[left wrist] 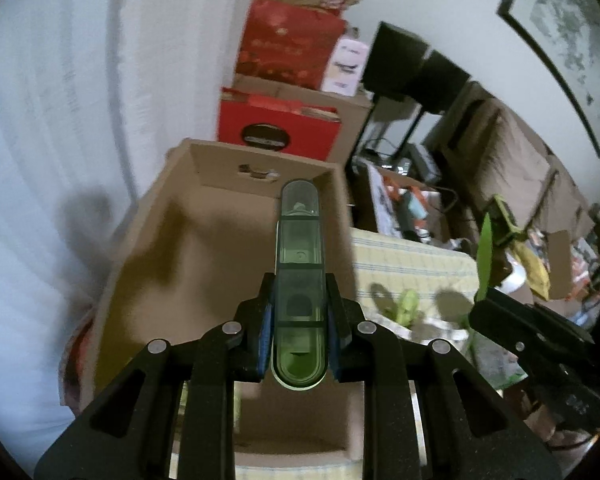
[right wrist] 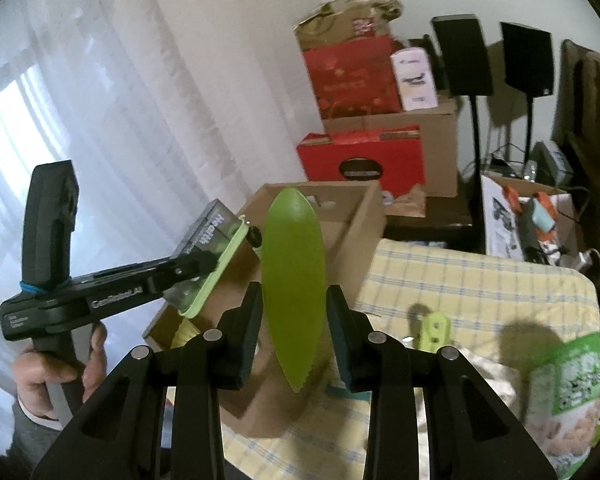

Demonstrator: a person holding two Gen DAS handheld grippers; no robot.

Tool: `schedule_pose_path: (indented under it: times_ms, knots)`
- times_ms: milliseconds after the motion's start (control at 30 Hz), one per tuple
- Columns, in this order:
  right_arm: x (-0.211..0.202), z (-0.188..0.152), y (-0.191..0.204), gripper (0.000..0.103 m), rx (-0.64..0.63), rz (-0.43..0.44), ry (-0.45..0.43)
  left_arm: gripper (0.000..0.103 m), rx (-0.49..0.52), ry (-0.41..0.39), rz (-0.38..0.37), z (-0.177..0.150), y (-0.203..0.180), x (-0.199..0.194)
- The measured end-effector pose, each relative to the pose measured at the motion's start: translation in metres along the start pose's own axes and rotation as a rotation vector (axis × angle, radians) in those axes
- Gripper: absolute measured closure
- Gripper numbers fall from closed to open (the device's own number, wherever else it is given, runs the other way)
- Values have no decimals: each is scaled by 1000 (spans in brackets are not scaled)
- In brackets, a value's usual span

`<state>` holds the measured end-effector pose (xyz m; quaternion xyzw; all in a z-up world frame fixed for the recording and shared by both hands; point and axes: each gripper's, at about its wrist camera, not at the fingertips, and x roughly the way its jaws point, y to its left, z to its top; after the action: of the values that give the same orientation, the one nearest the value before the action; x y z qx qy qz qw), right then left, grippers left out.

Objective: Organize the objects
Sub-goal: 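Carry the green case and green paddle over the cardboard box with both tools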

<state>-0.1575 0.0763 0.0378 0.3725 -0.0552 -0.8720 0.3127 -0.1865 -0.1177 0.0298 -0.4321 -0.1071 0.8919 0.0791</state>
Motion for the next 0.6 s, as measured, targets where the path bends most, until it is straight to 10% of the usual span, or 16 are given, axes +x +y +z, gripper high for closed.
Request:
schedule_pose_path:
  times_ms: [600]
  knots:
    - [109, -28, 36, 70, -35, 9, 229, 83, -73, 124, 107, -17, 73, 63]
